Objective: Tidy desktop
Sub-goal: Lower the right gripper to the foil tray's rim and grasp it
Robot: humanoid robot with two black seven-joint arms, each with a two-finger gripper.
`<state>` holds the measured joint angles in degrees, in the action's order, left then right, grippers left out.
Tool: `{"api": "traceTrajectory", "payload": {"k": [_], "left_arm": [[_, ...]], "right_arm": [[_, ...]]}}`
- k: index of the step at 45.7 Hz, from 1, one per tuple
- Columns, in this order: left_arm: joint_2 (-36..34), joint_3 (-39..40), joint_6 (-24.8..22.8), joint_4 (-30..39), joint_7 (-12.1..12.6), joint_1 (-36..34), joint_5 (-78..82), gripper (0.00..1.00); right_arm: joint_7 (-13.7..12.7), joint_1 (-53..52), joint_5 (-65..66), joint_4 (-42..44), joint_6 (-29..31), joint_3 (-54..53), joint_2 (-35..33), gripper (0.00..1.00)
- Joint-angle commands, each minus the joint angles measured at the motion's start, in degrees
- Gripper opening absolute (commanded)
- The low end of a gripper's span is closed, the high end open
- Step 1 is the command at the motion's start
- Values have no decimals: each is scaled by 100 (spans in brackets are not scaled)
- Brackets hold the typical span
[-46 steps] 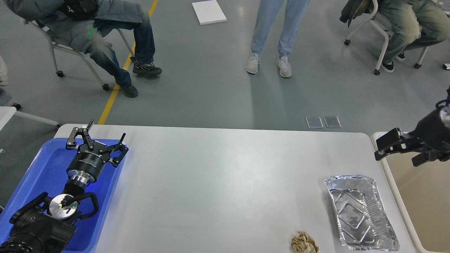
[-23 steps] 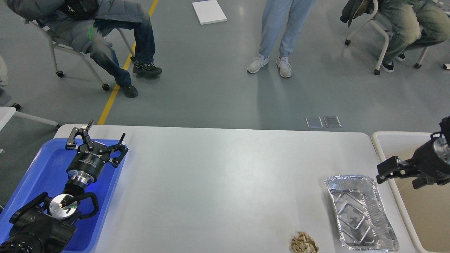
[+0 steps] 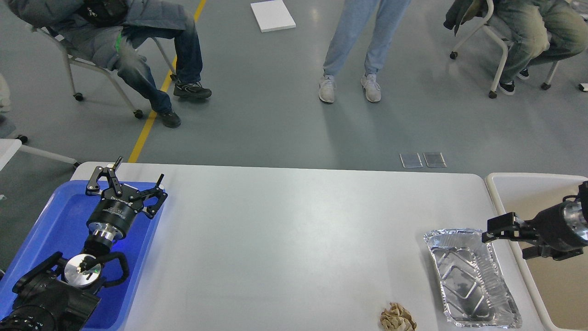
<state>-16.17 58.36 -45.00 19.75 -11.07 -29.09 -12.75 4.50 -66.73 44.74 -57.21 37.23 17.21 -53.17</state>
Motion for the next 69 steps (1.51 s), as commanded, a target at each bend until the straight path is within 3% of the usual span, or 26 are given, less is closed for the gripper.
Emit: {"api": "traceTrajectory", "payload": {"k": [1, 18, 24, 32, 50, 62, 69], "left_arm": [[0, 0, 0, -6, -1, 0, 0, 100], [0, 0, 0, 2, -1, 0, 0, 100], [0, 0, 0, 2, -1, 0, 0, 100], [0, 0, 0, 2, -1, 0, 0, 100], [0, 0, 0, 2, -1, 0, 0, 100], [0, 0, 0, 2, -1, 0, 0, 100], [0, 0, 0, 2, -1, 0, 0, 100]], "right_arm": [[508, 284, -720, 96, -14, -174, -369, 100], [543, 310, -1345, 123, -207, 97, -413, 100], [570, 310, -389, 88, -540, 432, -396, 100], [859, 336, 1273, 35, -919, 511, -299, 100], [912, 275, 1810, 70, -1077, 1038, 1027, 100], [1009, 477, 1828, 1001, -1578, 1645, 1819, 99], [1062, 538, 1828, 1221, -1657, 1839, 1907, 99]]}}
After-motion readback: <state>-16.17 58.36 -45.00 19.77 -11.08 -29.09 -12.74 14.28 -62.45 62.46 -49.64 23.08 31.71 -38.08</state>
